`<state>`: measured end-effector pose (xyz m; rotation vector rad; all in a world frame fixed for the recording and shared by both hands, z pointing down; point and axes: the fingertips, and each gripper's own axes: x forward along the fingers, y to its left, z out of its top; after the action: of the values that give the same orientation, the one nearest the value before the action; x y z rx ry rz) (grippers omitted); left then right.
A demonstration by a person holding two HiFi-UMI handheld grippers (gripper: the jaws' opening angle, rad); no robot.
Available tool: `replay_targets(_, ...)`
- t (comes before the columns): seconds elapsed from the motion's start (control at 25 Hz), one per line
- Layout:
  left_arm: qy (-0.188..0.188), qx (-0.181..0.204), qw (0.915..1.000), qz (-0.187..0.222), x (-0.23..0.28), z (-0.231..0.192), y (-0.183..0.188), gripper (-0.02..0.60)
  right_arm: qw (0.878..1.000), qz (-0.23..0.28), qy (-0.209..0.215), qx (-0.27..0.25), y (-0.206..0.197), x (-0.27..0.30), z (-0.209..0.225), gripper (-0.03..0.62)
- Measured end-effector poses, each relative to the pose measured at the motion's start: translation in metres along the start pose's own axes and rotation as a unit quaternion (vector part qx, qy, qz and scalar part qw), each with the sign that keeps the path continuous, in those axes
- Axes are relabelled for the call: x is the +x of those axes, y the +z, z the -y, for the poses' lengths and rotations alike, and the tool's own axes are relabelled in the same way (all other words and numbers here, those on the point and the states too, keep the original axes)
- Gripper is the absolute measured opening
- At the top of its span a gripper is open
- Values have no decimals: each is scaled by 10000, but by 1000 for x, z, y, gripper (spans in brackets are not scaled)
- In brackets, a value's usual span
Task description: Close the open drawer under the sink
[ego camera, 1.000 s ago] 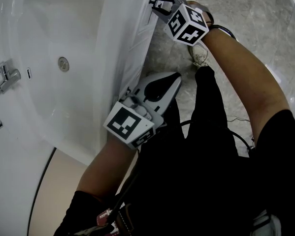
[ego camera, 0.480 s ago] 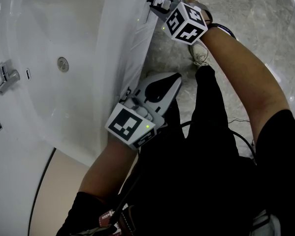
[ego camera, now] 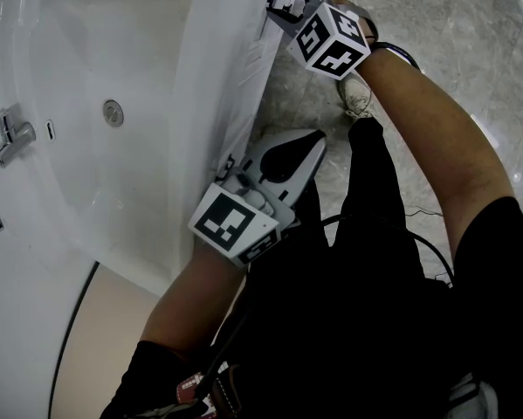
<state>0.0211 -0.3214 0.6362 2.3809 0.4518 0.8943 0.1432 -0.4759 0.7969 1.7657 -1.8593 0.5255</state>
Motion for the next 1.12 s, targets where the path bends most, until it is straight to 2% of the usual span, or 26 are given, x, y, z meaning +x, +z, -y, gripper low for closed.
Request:
replay_targets(0.44, -15, -23, 10000, 55, 0, 3, 8, 0, 9997, -122, -39, 218, 0, 0, 1, 123)
replay_targets(0.68, 4, -101, 9998, 170, -13, 9, 22, 0, 9994, -293, -49, 174, 2, 1, -3, 126)
replay_targets(0.88, -18, 21, 9994, 331, -37, 19, 43, 0, 9983, -470, -89, 319, -11, -30, -11, 138)
replay_targets(1.0, 15, 75, 9988, 493, -54, 23, 61, 0, 9957, -610, 105, 690, -19, -60, -26, 134)
replay_targets(1.04, 20, 81, 9984, 559, -59, 25, 66, 0, 9940, -667, 196, 839, -22, -72, -33, 130)
replay_targets(1.12, 59, 88, 9975, 704, -69, 28, 79, 0, 9908, -745, 268, 1099, -23, -96, -41, 43)
